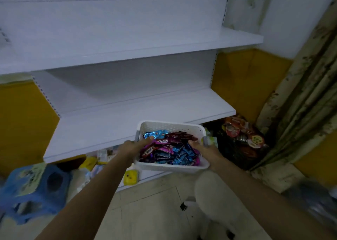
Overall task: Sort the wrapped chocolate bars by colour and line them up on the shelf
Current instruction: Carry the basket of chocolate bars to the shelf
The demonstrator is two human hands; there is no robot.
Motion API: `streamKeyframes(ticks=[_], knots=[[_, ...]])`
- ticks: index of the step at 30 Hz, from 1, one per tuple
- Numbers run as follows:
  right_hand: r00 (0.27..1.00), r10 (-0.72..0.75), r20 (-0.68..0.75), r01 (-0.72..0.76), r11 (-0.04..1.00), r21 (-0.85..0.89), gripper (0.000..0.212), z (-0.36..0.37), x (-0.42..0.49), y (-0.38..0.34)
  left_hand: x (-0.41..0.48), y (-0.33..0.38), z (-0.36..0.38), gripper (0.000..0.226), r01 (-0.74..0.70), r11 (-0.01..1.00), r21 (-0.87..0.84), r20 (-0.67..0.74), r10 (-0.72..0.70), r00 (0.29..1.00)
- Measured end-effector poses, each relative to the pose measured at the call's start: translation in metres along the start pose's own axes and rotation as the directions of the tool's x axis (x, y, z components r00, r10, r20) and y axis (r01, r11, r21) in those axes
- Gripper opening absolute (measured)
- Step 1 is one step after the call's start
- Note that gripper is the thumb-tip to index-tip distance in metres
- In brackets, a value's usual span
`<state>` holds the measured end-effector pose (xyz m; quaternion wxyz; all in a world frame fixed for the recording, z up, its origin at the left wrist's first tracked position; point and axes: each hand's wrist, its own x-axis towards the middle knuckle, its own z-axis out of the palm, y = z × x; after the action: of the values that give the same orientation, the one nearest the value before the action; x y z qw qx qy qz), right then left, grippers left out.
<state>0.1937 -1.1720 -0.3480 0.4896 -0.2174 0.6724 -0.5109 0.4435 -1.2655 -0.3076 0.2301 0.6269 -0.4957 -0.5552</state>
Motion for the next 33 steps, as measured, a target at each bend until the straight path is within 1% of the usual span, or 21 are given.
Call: streamKeyframes(ticks=[3,6,8,10,13,14,15,17,19,22,27,30,33], knots=[[0.996,0.017,-0.089,-0.013,0.999,0.053,0.080,0.003,0.027,-0.001,0.045,0.013,0.006,0.097,0.011,1.000,0.003,0.082,-0.011,0.997],[0.989,0.061,-0.133,-0.053,0.997,0.064,0.085,-0.001,0.055,-0.005,0.086,0.029,0.022,0.089,0.010,0.999,0.045,0.127,-0.016,0.992],[0.981,0.095,-0.170,-0.085,0.994,0.062,0.085,-0.007,0.076,-0.012,0.110,0.040,0.035,0.081,0.022,0.999,0.044,0.161,-0.028,0.987],[0.976,0.115,-0.183,-0.098,0.990,0.100,0.078,-0.014,0.103,-0.021,0.135,0.054,0.049,0.079,0.033,0.998,0.049,0.201,-0.042,0.979],[0.977,0.124,-0.173,-0.097,0.983,0.155,0.056,-0.019,0.144,-0.042,0.168,0.077,0.062,0.085,0.041,0.999,0.024,0.251,-0.046,0.967],[0.975,0.128,-0.182,-0.100,0.983,0.157,0.052,-0.018,0.158,-0.049,0.180,0.084,0.065,0.085,0.046,0.999,0.018,0.263,-0.049,0.964],[0.973,0.128,-0.194,-0.100,0.984,0.146,0.054,-0.017,0.170,-0.057,0.193,0.092,0.067,0.082,0.050,0.999,0.014,0.269,-0.052,0.962],[0.970,0.117,-0.211,-0.091,0.987,0.130,0.068,-0.014,0.195,-0.071,0.219,0.109,0.070,0.070,0.047,0.999,0.006,0.257,-0.047,0.965],[0.973,0.104,-0.206,-0.071,0.984,0.162,0.072,-0.010,0.215,-0.085,0.241,0.124,0.072,0.061,0.042,0.999,0.015,0.253,-0.044,0.967],[0.968,0.113,-0.222,-0.081,0.986,0.148,0.073,-0.008,0.248,-0.100,0.278,0.143,0.078,0.054,0.047,0.998,0.035,0.278,-0.055,0.959],[0.942,0.131,-0.308,-0.056,0.969,0.239,0.077,-0.007,0.293,-0.121,0.333,0.172,0.094,0.050,0.045,0.998,0.038,0.321,-0.055,0.946],[0.923,0.093,-0.373,-0.019,0.980,0.199,0.073,-0.009,0.314,-0.120,0.365,0.176,0.112,0.045,-0.021,0.997,0.072,0.312,-0.002,0.950],[0.908,0.112,-0.404,-0.014,0.972,0.236,0.065,-0.018,0.329,-0.118,0.384,0.176,0.130,0.042,-0.097,0.989,0.113,0.294,0.060,0.954]])
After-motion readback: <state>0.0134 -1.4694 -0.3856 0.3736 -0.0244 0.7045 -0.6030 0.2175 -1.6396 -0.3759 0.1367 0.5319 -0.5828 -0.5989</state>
